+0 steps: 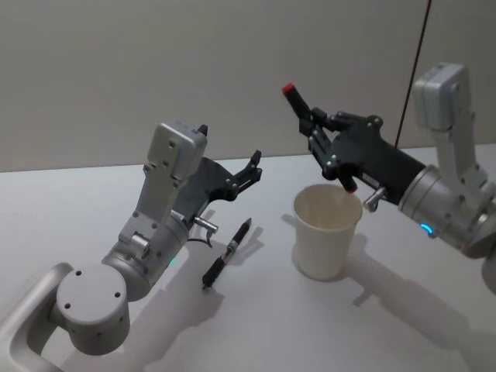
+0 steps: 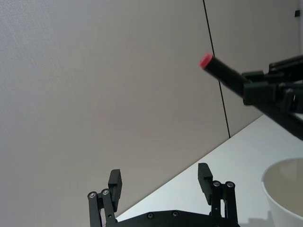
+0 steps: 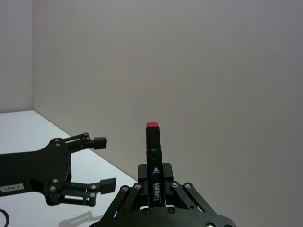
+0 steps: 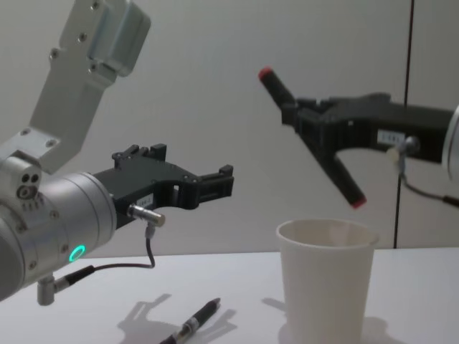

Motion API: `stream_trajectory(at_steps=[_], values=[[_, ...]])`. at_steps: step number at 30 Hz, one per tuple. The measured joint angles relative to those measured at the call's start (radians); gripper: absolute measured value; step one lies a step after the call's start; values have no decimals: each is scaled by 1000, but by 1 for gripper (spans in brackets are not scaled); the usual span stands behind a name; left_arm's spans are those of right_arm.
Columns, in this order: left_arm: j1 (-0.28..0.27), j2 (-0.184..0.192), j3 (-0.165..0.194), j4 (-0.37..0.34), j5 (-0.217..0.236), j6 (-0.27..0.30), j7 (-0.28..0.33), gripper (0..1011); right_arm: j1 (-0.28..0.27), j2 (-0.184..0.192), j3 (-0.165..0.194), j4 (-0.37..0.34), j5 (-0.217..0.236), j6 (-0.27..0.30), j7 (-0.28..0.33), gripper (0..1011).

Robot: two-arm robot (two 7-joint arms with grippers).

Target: Place the pen into the pen holder.

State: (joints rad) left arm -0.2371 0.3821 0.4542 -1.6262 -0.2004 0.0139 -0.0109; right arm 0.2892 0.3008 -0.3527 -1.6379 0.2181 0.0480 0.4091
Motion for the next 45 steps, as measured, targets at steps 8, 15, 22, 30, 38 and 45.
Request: stream_trajectory(at_steps=[8, 15, 22, 30, 38, 45], values=[[0, 0, 0, 0, 0, 0, 0, 1001, -1, -19, -20, 28, -12, 1, 3, 167], [0, 0, 0, 0, 0, 0, 0, 1001, 1, -36, -36, 39, -15, 6, 12, 167], [0, 0, 0, 0, 0, 0, 0, 1001, 3, -45, -45, 45, -17, 10, 17, 224], [0, 0, 0, 0, 0, 0, 0, 1001, 4, -52, -51, 49, -18, 12, 21, 465], [0, 0, 0, 0, 0, 0, 0, 1001, 5, -55, -54, 51, -18, 13, 23, 720], [0, 0, 0, 0, 0, 0, 0, 1001, 4, -51, -51, 46, -19, 14, 22, 927]])
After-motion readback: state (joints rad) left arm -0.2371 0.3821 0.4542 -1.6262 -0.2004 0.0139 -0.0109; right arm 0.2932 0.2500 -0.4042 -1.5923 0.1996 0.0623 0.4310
